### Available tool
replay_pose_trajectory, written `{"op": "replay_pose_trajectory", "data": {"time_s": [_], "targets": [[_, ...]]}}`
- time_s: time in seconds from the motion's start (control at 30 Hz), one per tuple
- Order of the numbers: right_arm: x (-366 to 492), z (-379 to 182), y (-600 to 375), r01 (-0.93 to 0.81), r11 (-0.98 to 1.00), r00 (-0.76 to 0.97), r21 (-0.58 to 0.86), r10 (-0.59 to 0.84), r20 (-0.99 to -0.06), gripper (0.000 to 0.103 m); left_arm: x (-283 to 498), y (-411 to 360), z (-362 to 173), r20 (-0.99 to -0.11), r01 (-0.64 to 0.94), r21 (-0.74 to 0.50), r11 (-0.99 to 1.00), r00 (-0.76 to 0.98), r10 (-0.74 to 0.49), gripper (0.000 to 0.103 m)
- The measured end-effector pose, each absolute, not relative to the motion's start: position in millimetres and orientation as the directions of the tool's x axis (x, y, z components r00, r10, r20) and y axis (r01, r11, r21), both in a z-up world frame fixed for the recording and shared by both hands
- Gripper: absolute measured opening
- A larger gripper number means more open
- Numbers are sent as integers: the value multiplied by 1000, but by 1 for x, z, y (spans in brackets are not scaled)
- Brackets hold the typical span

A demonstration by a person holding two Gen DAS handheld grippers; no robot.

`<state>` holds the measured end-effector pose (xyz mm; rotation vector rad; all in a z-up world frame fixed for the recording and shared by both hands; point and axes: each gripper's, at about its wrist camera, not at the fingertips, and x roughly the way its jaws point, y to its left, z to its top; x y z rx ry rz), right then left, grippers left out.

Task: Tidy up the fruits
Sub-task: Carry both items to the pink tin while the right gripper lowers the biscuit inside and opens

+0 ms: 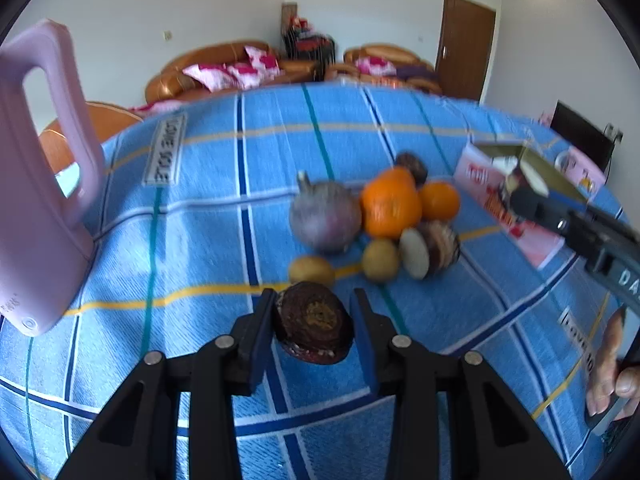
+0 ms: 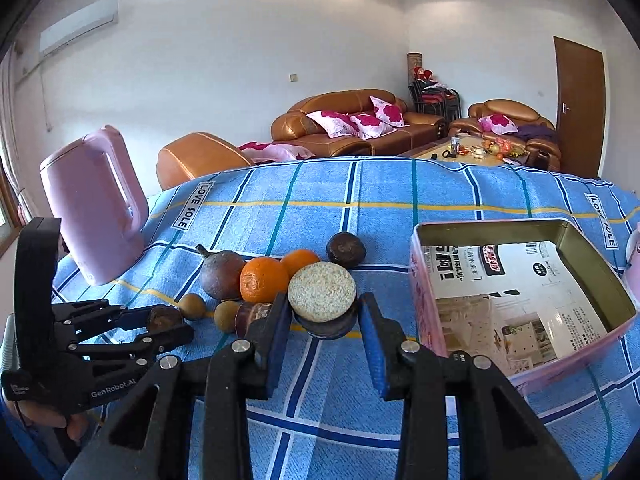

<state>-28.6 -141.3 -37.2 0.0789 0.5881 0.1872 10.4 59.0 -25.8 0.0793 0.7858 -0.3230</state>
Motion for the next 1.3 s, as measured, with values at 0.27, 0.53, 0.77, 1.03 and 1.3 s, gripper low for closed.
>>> {"op": "replay_pose_trajectory", "data": {"time_s": [0.27,0.53,0.77,1.03,1.3], "targets": [[-36,-24,-155,-119,985,857,126,166,-489,37,11,78,-9,-580,231,-149,962,767,-274,39],[-33,-19,-199,-55,990,864,129,112,-490,37,4,54,-1,-561,216,-121,969,790,-246,39],[-31,-22,-253,37,997,867,73,5,-498,37,0,13,7,-547,270,-98,958,789,-278,39],[-26,-29,-300,100,993,853,55,-57,-519,37,8,-57,14,-546,350,-118,929,759,-355,39],[-22,-35,-325,102,989,831,103,-28,-556,37,15,-136,14,-563,434,-134,891,707,-429,39]]}}
